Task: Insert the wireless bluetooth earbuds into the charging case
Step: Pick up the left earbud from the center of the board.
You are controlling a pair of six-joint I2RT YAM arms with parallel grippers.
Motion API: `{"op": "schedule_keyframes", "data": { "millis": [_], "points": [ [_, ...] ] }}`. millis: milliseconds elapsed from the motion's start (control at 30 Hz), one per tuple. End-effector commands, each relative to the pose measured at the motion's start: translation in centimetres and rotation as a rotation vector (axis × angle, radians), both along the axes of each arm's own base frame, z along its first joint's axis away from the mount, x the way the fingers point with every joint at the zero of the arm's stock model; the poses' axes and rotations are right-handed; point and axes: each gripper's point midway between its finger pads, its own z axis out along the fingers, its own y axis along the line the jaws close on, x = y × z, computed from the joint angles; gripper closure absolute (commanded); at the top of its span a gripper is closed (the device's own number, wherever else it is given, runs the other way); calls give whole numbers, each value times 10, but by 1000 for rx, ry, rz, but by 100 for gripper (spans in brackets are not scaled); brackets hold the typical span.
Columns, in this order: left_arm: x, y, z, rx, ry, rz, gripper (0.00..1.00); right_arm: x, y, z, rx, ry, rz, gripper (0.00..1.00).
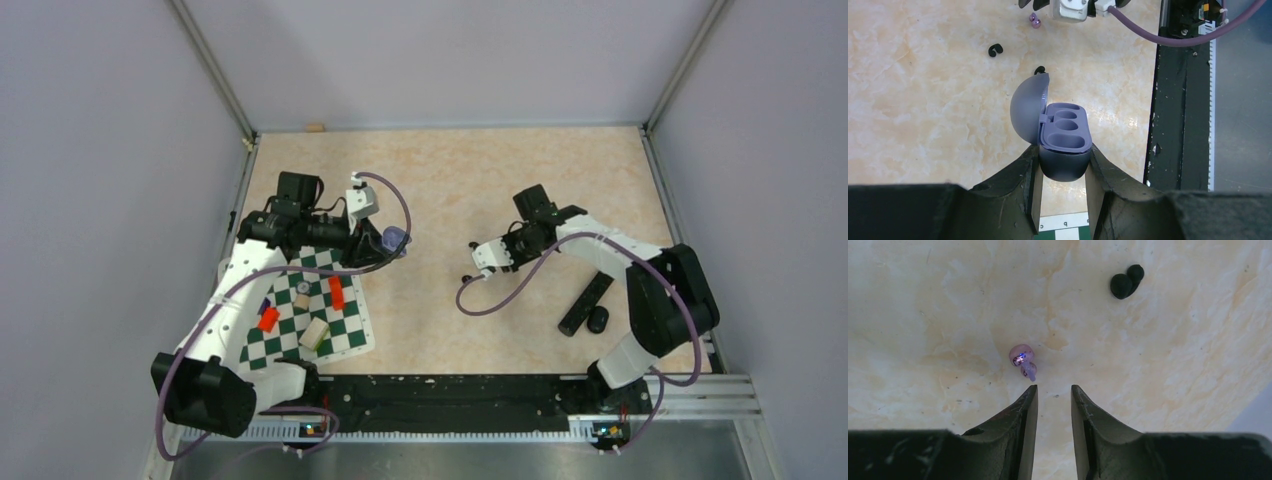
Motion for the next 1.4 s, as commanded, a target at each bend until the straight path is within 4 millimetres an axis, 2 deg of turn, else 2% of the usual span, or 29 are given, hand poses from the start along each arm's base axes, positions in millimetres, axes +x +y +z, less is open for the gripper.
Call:
{"op": "schedule_keyframes", "data": {
  "millis": [0,633,1000,1200,1367],
  "points": [
    [0,-4,11,-43,-27,-23,100,0,12,1,-16,5,66,69],
    [-2,-3,14,-53,-35,-25,100,-10,11,-12,-83,58,91,73],
    [-2,-3,15,-57,-34,-28,100,-7,17,-13,-69,72,82,90],
    [-2,-3,15,-58,-34,-27,100,-9,19,-4,-50,86,75,100],
    [-1,-4,14,-60,-32,-25,100,-13,25,22,2,112,32,100]
  ]
}}
